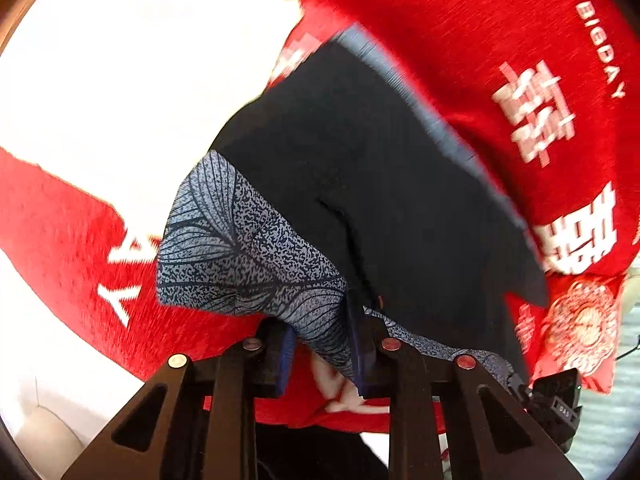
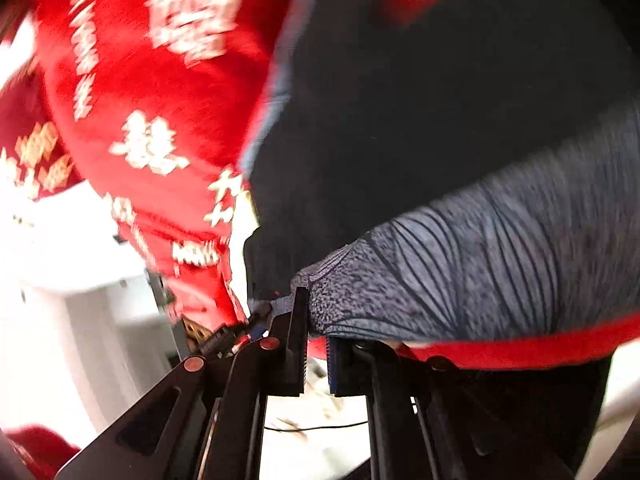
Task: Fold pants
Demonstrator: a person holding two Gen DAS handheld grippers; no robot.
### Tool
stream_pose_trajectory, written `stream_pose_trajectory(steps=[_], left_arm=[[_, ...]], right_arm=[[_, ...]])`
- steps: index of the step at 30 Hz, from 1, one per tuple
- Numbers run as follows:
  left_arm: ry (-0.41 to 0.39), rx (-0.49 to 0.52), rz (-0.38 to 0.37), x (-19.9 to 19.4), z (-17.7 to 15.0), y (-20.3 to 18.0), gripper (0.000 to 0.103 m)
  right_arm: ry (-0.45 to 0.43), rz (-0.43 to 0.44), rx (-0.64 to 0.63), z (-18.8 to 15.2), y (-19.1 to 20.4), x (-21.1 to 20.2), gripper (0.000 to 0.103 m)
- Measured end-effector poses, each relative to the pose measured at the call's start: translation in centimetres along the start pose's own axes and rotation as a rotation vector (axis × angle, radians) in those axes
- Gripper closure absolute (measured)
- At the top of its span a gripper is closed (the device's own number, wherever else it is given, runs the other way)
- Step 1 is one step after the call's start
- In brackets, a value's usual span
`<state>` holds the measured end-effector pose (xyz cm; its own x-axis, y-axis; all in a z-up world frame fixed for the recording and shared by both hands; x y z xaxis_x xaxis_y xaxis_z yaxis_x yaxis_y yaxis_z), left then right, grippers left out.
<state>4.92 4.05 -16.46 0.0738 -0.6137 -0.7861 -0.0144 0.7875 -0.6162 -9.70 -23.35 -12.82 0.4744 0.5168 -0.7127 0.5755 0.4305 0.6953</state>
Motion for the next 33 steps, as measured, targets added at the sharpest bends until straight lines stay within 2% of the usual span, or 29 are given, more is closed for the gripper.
stream_pose_trajectory(steps=[4,9,13,16,18,20,21,22,23,24,25,28,29,30,33], left_arm=[[-0.07,0.071,-0.022,-1.0,4.5,-5.1,0.078],[-0.126,0.178,0.004,2.2,11.6,-9.0,0.078],[-0.137,0.204,0.078,7.5,16.8,-9.3,0.078],[-0.137,0.215,0.153,11.4,19.1,-8.5,0.077],[-0.126,0.206,0.218,13.5,19.9,-7.7,0.072],[-0.117,0.195,0.249,14.2,20.3,-7.5,0.069],[-0.118,0.194,0.252,14.2,20.4,-7.9,0.066],[-0.124,0.198,0.256,13.3,20.5,-7.9,0.049],[-0.14,0.205,0.266,12.5,20.5,-8.0,0.037],[-0.174,0.221,0.288,11.2,20.6,-8.4,0.022],[-0.211,0.254,0.311,9.4,20.2,-8.8,0.022],[-0.186,0.316,0.341,8.0,19.5,-9.0,0.022],[-0.156,0.338,0.35,8.5,18.9,-9.0,0.022],[-0.128,0.356,0.361,9.2,18.5,-8.9,0.022],[-0.066,0.386,0.412,13.4,18.3,-8.5,0.022]], right_arm=[[0.007,-0.031,-0.112,5.5,3.8,-1.5,0.095],[0.02,-0.094,-0.195,15.2,5.7,0.7,0.092],[0.044,-0.203,-0.232,21.4,5.0,5.0,0.091],[0.074,-0.28,-0.239,24.9,3.5,8.3,0.091],[0.104,-0.32,-0.222,26.5,2.2,10.2,0.091],[0.13,-0.333,-0.199,26.8,1.7,10.8,0.09],[0.138,-0.33,-0.199,26.9,1.9,10.7,0.082],[0.141,-0.325,-0.211,26.7,2.4,10.3,0.072],[0.136,-0.321,-0.224,26.7,3.1,9.9,0.043],[0.125,-0.303,-0.24,26.3,4.0,9.2,0.026],[0.099,-0.301,-0.266,25.8,5.0,8.2,0.025],[0.064,-0.345,-0.39,24.1,7.3,6.7,0.025],[0.065,-0.362,-0.428,23.4,7.6,6.7,0.03],[0.07,-0.395,-0.477,22.8,7.8,7.2,0.042],[0.121,-0.546,-0.588,22.4,6.3,10.7,0.056]])
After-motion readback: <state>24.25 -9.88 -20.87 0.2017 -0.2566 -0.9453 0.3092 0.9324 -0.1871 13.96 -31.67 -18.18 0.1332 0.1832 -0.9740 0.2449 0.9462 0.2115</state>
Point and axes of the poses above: each gripper's, at about its wrist camera, not at the fingertips, and x roughly the way its jaws point, y to its left, z to its top, the point moved 8 cm from there along x, roughly the way its jaws point, and after that the axes turned 12 degrees about -z, right-handed, at the moved point
